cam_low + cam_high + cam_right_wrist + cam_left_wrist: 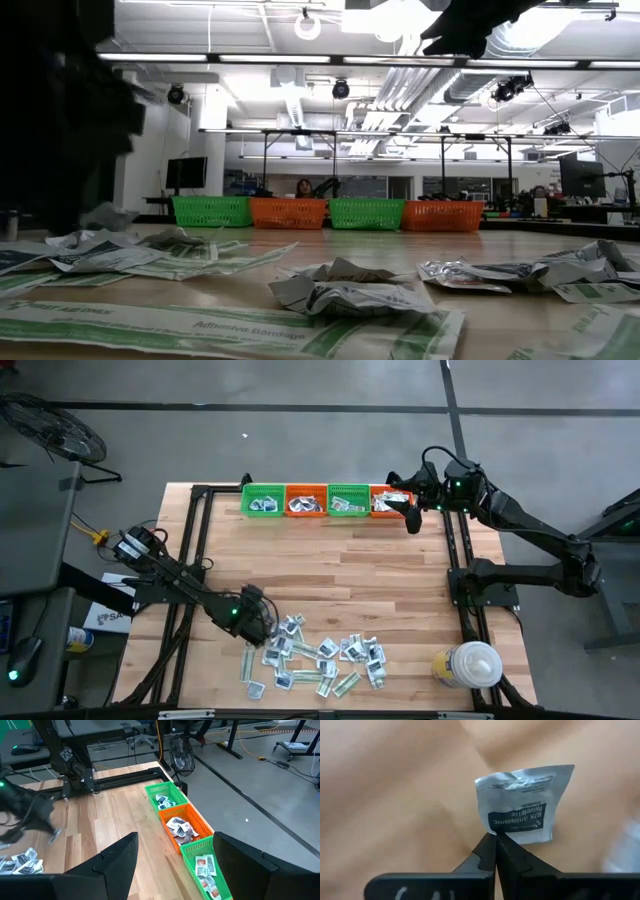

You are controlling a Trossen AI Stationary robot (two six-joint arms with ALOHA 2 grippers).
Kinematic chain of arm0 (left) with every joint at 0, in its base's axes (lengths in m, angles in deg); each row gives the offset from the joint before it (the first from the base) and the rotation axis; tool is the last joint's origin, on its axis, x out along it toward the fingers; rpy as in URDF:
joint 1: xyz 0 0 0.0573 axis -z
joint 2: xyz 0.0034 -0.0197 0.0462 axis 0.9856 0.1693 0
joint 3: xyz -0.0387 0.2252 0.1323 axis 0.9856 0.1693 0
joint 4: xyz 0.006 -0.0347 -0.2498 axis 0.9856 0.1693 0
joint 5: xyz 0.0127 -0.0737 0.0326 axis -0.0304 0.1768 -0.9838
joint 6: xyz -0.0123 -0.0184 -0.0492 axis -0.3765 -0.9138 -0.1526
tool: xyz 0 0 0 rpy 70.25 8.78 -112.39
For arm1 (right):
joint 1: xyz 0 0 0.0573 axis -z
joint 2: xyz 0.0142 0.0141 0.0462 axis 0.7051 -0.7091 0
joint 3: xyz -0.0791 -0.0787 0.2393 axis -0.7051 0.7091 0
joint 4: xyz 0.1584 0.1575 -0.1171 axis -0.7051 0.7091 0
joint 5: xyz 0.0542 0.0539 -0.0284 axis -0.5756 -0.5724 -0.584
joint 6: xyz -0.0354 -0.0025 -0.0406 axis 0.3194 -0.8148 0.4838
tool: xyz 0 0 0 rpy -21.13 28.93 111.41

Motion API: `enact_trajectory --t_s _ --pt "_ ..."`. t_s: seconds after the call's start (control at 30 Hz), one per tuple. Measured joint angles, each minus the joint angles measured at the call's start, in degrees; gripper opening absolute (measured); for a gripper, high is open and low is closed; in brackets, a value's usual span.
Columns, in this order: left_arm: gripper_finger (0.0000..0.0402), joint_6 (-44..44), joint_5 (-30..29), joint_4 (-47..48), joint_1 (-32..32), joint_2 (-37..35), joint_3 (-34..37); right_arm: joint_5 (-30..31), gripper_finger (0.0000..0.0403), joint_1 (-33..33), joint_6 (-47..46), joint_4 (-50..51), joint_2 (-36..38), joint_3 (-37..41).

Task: Pick & Place First Aid Supplies
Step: Put the gray towelette pack in the left orange bin

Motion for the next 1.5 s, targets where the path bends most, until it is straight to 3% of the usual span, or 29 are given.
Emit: enact_trajectory --t_s 0.07,0.3,0.57,0.73,0.93,1.17,1.5 --pt "0.0 -0.1 -0.3 4.7 -0.1 -0.9 -1.2 0.0 0.0252 0.0 0.0 0.0 0.0 0.0" --pt "0.0 0.8 -1.2 6.8 0.0 -3.7 -3.6 0.0 0.0252 0.0 0.3 0.0 0.0 0.0" --pt "0.0 2.6 -14.8 5.6 0.1 -8.0 -3.7 0.0 0.0252 0.0 0.5 0.0 0.0 0.0" --pt "0.0 5.1 -20.2 4.1 -0.8 -10.3 -3.7 0.0 0.0252 0.0 0.5 0.0 0.0 0.0" --pt "0.0 17.1 -23.2 -4.9 -5.9 -11.2 -3.8 0.0 0.0252 0.0 0.5 0.0 0.0 0.0" --pt "0.0 36.3 -17.7 -17.2 -16.8 -11.2 -3.8 1.9 0.0252 0.0 0.5 0.0 0.0 0.0" --pt "0.0 59.7 -1.4 -27.2 -32.9 -11.2 -3.8 5.4 0.0252 0.0 -0.9 0.0 0.0 0.0"
